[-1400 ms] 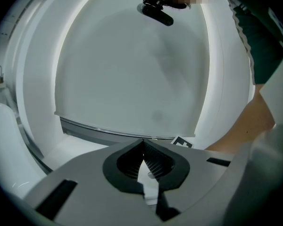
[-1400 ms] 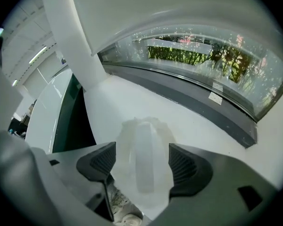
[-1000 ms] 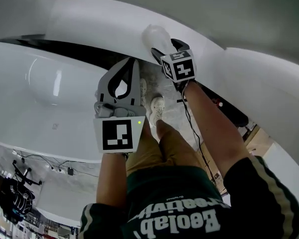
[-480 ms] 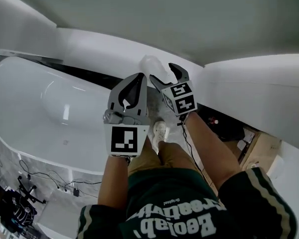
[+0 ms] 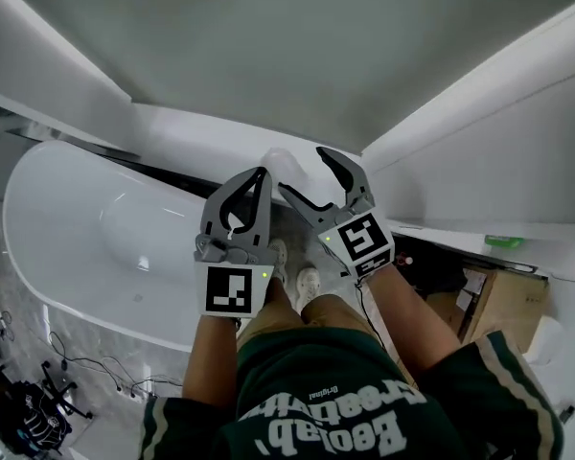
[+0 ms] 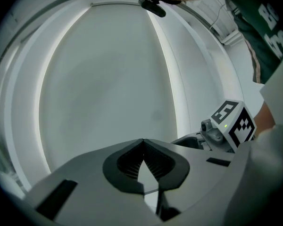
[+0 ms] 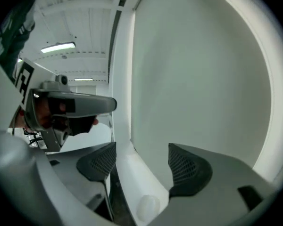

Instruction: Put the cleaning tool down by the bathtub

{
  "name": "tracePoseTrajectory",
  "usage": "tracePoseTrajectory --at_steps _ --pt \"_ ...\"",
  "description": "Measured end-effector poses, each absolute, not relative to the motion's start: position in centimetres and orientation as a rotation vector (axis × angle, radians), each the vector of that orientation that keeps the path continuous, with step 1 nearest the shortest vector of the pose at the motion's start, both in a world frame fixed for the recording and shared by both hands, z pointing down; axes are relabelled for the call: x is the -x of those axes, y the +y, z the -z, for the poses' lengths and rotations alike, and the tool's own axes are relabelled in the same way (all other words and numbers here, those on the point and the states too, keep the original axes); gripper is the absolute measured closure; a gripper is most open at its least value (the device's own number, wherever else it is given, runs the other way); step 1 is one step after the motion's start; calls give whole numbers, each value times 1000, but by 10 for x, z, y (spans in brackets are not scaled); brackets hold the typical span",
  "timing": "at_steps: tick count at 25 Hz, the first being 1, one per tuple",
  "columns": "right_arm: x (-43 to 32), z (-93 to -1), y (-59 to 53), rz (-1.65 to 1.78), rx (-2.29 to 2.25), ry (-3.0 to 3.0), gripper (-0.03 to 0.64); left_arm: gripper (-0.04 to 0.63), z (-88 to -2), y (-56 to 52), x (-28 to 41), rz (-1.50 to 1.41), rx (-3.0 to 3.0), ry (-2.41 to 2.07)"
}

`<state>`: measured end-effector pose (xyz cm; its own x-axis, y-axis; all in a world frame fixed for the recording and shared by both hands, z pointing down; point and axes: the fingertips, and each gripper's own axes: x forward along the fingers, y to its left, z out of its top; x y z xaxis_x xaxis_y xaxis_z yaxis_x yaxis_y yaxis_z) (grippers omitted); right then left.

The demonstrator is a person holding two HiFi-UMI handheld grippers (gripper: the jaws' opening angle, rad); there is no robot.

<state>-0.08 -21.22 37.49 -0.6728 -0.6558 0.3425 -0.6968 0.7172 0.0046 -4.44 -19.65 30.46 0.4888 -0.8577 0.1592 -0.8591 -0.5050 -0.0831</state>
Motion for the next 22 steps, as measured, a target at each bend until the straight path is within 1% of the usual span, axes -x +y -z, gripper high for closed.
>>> tracePoseTrajectory --at_steps 5,9,13,19,21,22 --pt "-12 -276 -171 50 -1071 -2825 282 586 -250 -167 23 -264 -2791 -1570" --pt "-36 -213 -131 153 -1095 -2927 284 586 -207 -137 2 -256 -2853 -1616" --pt "-53 -167 -104 276 -1122 -2990 284 586 -171 -116 -6 -207 -2885 -1682" --pt "-74 -129 -69 427 -1076 -3055 285 586 -122 -84 -19 -112 -2930 -1799" --pt "-76 -123 -62 472 -1071 -3057 296 586 -110 -76 -22 -80 -2954 -1817" --pt "-79 -118 -59 504 -1086 -3053 336 587 -107 -72 -24 -72 -2962 -1822"
